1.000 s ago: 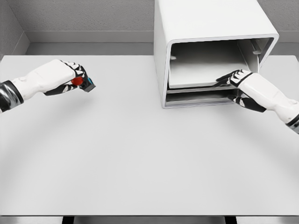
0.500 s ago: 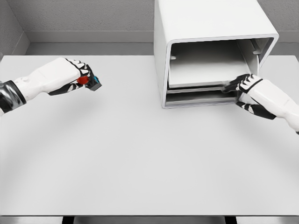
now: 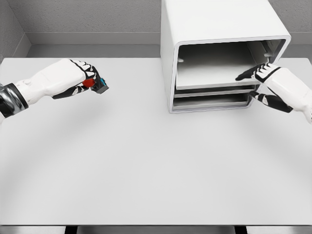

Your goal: Slide open multi-storey tabletop storage cabinets and put open load switch and slide close multi-storey tabletop storage cabinets

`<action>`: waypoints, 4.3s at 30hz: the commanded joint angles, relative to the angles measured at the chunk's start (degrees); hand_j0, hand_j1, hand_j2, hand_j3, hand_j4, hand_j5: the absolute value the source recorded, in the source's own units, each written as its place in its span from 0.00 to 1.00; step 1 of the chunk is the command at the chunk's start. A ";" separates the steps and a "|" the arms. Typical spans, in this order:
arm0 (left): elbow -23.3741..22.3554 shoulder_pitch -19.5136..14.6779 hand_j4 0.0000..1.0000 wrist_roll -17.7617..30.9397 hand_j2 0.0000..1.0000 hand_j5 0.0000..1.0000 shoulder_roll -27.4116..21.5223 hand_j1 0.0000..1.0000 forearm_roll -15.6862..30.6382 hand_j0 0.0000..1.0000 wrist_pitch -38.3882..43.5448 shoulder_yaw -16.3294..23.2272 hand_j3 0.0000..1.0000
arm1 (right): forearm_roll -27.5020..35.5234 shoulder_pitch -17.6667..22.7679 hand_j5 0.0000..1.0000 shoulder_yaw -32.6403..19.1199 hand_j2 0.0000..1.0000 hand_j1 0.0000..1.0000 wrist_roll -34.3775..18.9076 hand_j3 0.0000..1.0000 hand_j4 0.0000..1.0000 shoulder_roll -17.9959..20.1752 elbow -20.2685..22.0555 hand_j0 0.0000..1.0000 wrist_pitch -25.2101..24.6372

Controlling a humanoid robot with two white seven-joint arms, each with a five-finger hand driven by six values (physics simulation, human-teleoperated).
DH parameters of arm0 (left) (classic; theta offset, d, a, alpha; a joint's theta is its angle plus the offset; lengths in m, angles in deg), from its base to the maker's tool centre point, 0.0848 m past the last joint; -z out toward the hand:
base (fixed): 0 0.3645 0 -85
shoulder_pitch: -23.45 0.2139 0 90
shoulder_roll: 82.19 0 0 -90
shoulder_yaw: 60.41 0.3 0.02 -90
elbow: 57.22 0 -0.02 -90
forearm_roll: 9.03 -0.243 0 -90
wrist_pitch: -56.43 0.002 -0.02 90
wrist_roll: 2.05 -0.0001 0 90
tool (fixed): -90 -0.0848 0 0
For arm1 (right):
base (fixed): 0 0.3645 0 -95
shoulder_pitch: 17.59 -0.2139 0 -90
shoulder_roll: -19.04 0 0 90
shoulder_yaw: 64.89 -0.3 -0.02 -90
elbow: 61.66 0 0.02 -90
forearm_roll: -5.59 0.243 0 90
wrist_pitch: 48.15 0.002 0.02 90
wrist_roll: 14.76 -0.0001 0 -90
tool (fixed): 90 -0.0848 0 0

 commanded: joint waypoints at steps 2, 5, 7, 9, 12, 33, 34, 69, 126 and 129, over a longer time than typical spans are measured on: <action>0.44 0.00 0.44 -0.03 0.44 0.44 0.00 0.44 0.36 0.44 0.18 -0.03 0.44 | 0.04 -0.35 0.68 0.45 0.68 0.68 -0.18 0.68 0.68 -1.77 -0.46 0.68 -0.04; 1.32 0.35 0.44 -0.03 0.44 0.44 0.88 0.44 0.45 0.44 0.18 -0.03 0.44 | 0.04 -1.05 0.68 1.06 0.68 0.68 -0.09 0.68 0.68 -1.77 -0.55 0.68 -0.04; 2.02 0.35 0.44 -0.03 0.44 0.44 0.97 0.44 0.36 0.44 0.18 -0.03 0.44 | 0.04 -1.23 0.68 1.59 0.68 0.68 -0.18 0.68 0.68 -3.27 -0.55 0.68 -0.04; 2.11 0.35 0.44 -0.03 0.44 0.44 0.97 0.44 0.36 0.44 0.18 -0.03 0.44 | -0.14 -1.23 0.68 2.73 0.68 0.68 -0.18 0.68 0.68 -3.71 -0.20 0.68 -0.04; 2.11 0.35 0.44 -0.03 0.44 0.44 1.59 0.44 0.45 0.44 0.18 -0.03 0.44 | -0.22 -1.32 0.68 3.08 0.68 0.68 -0.18 0.68 0.68 -4.24 0.16 0.68 -0.04; 4.13 0.44 0.44 -0.03 0.44 0.44 3.43 0.44 0.45 0.44 0.18 0.15 0.44 | -3.65 -7.91 0.69 9.85 0.69 0.69 -0.27 0.69 0.69 -9.60 -7.93 0.69 -0.04; 4.22 0.44 0.44 -0.03 0.44 0.44 3.43 0.44 0.45 0.44 0.18 0.15 0.44 | -3.65 -7.82 0.69 9.85 0.69 0.69 -0.27 0.69 0.69 -9.60 -8.54 0.69 -0.04; 7.73 1.14 0.44 -0.03 0.44 0.44 5.19 0.44 0.54 0.44 0.18 0.15 0.44 | 2.67 11.43 0.72 -8.17 0.72 0.72 0.17 0.72 0.72 -0.98 6.40 0.72 -0.04; 9.93 -0.62 0.44 -0.03 0.44 0.44 20.31 0.44 1.06 0.44 0.18 4.45 0.44 | 2.24 13.10 0.57 -15.20 0.57 0.57 -2.20 0.57 0.57 1.83 -5.47 0.57 -0.04; 9.93 -0.79 0.44 -0.03 0.44 0.44 21.19 0.44 0.97 0.44 0.18 4.80 0.44 | 2.32 13.36 0.57 -15.20 0.57 0.57 -2.47 0.57 0.57 1.83 -5.29 0.57 -0.04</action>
